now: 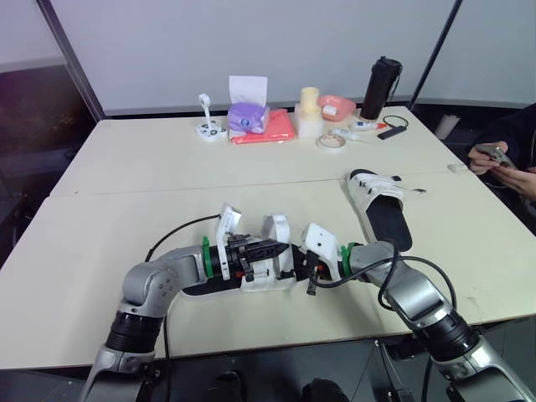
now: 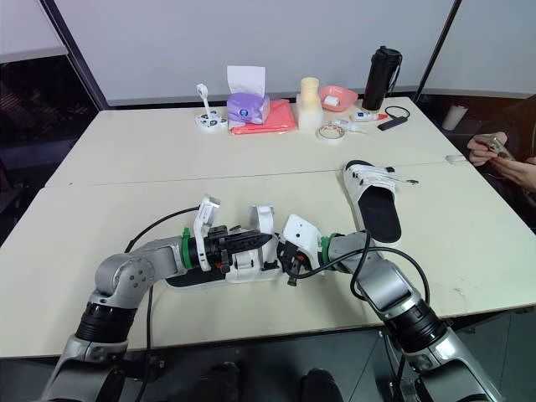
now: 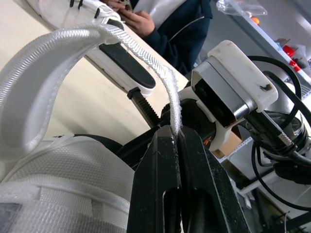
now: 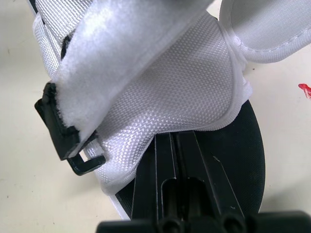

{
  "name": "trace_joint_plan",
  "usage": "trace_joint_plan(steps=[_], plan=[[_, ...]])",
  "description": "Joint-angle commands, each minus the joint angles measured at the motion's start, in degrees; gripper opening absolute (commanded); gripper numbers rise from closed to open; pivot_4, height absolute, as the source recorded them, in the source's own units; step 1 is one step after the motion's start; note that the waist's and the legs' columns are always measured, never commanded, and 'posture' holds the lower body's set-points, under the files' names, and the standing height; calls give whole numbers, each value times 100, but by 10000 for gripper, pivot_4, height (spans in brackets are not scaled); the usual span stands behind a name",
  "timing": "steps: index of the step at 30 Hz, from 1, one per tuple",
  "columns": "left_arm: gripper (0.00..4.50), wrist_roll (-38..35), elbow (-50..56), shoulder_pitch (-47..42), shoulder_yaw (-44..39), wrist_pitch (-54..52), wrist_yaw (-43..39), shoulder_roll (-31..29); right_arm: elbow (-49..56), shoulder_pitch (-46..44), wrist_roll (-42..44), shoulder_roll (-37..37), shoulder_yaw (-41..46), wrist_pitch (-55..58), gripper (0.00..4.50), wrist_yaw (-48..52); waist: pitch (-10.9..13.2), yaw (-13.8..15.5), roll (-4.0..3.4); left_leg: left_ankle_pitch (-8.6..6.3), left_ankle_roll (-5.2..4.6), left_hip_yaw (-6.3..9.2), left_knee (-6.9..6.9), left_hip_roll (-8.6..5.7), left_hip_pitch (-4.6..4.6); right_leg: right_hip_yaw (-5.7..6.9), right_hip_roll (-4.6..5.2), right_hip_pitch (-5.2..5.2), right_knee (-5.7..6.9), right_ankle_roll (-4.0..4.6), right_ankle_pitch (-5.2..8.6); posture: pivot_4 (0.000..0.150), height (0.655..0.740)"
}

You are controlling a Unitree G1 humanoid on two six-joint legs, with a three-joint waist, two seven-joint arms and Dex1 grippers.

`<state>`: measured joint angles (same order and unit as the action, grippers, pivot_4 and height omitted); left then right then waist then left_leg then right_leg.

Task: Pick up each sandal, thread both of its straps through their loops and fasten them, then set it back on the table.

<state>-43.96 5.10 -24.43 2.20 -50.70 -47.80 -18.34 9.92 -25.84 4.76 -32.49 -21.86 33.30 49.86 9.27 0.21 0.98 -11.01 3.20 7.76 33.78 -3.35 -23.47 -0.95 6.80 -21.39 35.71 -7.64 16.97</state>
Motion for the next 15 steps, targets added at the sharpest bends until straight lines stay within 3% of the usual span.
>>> trace_joint_plan(steps=[1,15], plan=[[198,76,134,95,81,134,-74,-20,-341,191,-251,-68,-244,199,0,-37,0,1,0,0,0,0,0,0,0,0,0,0,0,0,0,1500,7400],[198,-287,227,111,-203,-80,282,257,-330,222,-265,-88,-245,205,0,-47,0,0,0,-1,1,3,-1,4,0,1,0,1,-14,3,-3,1500,7400]])
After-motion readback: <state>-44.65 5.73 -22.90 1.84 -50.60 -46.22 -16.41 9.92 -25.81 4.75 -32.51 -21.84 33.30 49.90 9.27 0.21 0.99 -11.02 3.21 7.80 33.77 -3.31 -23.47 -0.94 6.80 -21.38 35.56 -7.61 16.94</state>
